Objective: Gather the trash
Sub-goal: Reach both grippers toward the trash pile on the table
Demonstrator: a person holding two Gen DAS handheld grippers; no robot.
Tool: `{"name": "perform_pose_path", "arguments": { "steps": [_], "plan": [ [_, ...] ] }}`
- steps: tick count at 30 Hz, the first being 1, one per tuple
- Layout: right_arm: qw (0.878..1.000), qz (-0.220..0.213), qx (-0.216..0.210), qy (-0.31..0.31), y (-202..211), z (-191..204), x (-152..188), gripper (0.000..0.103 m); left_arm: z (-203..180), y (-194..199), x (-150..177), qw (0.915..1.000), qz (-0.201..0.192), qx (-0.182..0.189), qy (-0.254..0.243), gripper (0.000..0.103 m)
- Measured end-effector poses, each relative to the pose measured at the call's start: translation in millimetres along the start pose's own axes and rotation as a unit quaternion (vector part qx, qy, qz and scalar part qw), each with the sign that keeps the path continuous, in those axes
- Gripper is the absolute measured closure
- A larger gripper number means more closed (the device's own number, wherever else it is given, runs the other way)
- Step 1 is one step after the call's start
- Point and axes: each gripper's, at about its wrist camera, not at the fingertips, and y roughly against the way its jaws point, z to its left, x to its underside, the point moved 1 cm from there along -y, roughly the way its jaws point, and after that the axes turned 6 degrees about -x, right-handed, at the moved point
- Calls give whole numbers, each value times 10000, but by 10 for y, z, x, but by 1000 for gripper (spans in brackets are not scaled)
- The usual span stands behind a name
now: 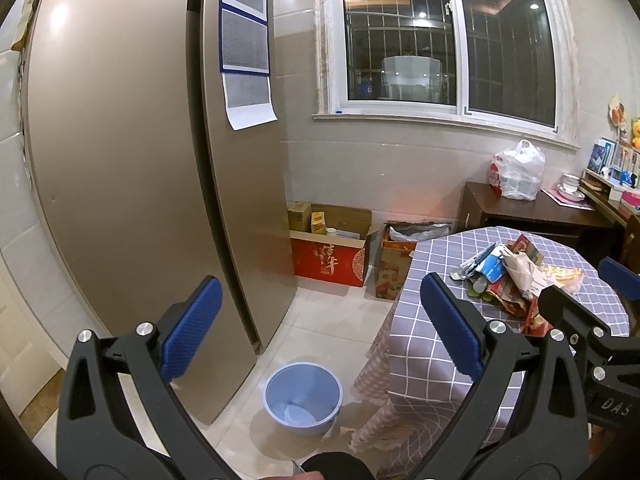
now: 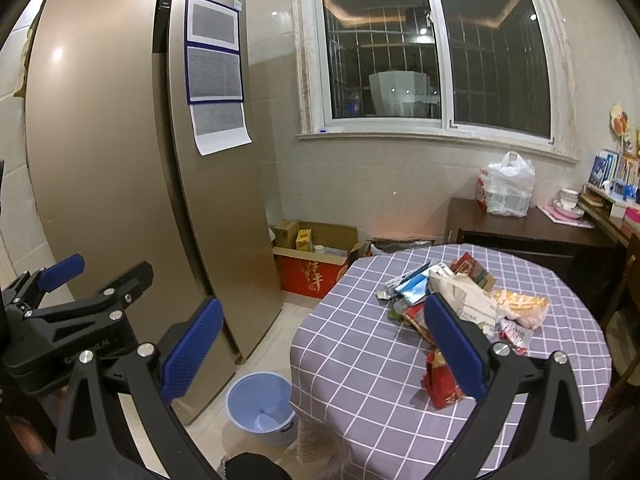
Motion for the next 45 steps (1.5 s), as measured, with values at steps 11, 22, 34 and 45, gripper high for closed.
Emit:
{"name": "perform_pose_path", "arguments": {
  "steps": [11, 22, 34, 45],
  "plan": [
    [9995, 246, -58, -208, -154, -195, 91, 4, -70, -164, 34, 9999, 99, -68, -71, 6],
    [9935, 811, 397, -700, -419, -890, 595, 4, -534, -613, 381, 9944, 857, 440, -433, 6],
    [9814, 1100, 938, -1260, -646, -1626, 964, 4, -1458, -1103, 784, 9763, 1671, 937, -1011, 6],
    [9792, 1553, 817, -1020, -1175, -1677, 988, 4, -1622, -1299, 853, 9750, 1874, 738, -943, 6]
  ]
}}
